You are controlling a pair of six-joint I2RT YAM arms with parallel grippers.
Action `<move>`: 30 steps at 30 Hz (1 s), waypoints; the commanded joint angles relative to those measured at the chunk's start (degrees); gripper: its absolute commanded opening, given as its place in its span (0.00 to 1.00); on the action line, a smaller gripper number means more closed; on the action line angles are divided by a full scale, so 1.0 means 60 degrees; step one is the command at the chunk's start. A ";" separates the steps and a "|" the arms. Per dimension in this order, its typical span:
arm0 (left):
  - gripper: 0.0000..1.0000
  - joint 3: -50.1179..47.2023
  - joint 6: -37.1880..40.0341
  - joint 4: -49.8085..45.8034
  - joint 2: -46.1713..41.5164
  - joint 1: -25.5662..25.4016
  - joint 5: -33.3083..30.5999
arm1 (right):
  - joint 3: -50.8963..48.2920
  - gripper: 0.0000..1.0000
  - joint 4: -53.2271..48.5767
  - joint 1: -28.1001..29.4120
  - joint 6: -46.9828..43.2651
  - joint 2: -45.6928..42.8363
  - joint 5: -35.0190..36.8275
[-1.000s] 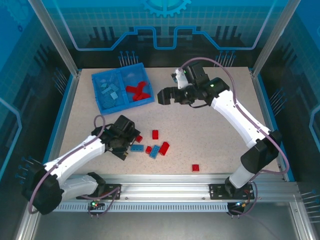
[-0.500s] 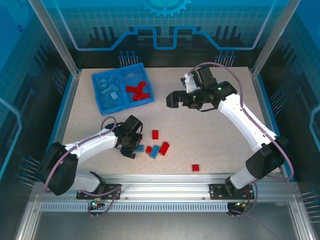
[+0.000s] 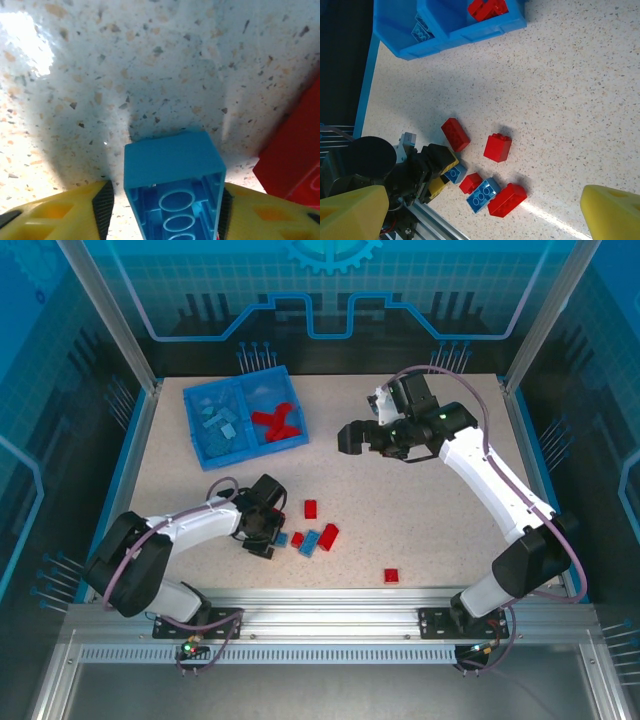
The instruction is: Sort the legos into containers by color
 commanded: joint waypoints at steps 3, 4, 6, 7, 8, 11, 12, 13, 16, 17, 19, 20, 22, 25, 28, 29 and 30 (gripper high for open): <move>0.46 -0.0286 0.0315 -0.0001 0.0076 0.0252 0.0255 | -0.0058 1.00 -0.0379 -0.0086 -0.0329 -0.0046 -0.0837; 0.44 -0.0328 0.0411 0.0000 0.0044 0.0318 0.0287 | -0.0065 1.00 -0.0438 -0.0070 -0.0483 -0.0036 -0.1068; 0.40 -0.0332 0.0676 -0.0043 -0.0045 0.0439 0.0311 | -0.0065 1.00 -0.0578 0.0009 -0.0838 -0.0015 -0.1462; 0.38 -0.0332 0.0849 -0.0124 -0.0121 0.0502 0.0300 | -0.0060 1.00 -0.0678 0.0066 -0.1037 0.0013 -0.1649; 0.37 -0.0296 0.1127 -0.0180 -0.0203 0.0582 0.0313 | -0.0065 1.00 -0.0777 0.0125 -0.1220 0.0070 -0.1821; 0.34 0.0142 0.2114 -0.0877 -0.0429 0.0824 0.0198 | -0.0073 1.00 -0.0909 0.0302 -0.1497 0.0317 -0.2009; 0.33 0.0392 0.2367 -0.1257 -0.0486 0.0850 0.0043 | -0.0059 1.00 -0.0917 0.0357 -0.1497 0.0399 -0.1987; 0.33 0.0707 0.2670 -0.1639 -0.0556 0.0870 -0.0133 | -0.0058 1.00 -0.0876 0.0418 -0.1465 0.0466 -0.1983; 0.31 0.1747 0.3501 -0.2920 -0.0843 0.0886 -0.0729 | 0.0021 1.00 -0.0693 0.0543 -0.1289 0.0598 -0.1963; 0.31 0.2204 0.3834 -0.3324 -0.0948 0.0890 -0.1008 | 0.0080 1.00 -0.0643 0.0584 -0.1257 0.0627 -0.1928; 0.31 0.3181 0.4533 -0.3971 -0.1091 0.0901 -0.1813 | 0.0196 1.00 -0.0686 0.0610 -0.1253 0.0694 -0.1817; 0.31 0.3796 0.5013 -0.4192 -0.1112 0.0942 -0.2297 | 0.0262 1.00 -0.0690 0.0618 -0.1254 0.0742 -0.1752; 0.31 0.4804 0.6068 -0.4400 -0.0988 0.1260 -0.3090 | 0.0365 1.00 -0.0697 0.0617 -0.1277 0.0815 -0.1631; 0.31 0.6166 0.7432 -0.4431 -0.0370 0.2289 -0.3587 | 0.0531 1.00 -0.0683 0.0596 -0.1258 0.0989 -0.1587; 0.31 0.7250 0.8618 -0.4055 0.0644 0.3318 -0.3443 | 0.0759 1.00 -0.0782 0.0599 -0.1241 0.1187 -0.1612; 0.31 0.7637 0.9026 -0.3885 0.1121 0.3579 -0.3326 | 0.0790 1.00 -0.0787 0.0603 -0.1240 0.1218 -0.1613; 0.31 0.8082 0.9377 -0.3812 0.1641 0.3851 -0.3236 | 0.0815 1.00 -0.0787 0.0603 -0.1227 0.1228 -0.1617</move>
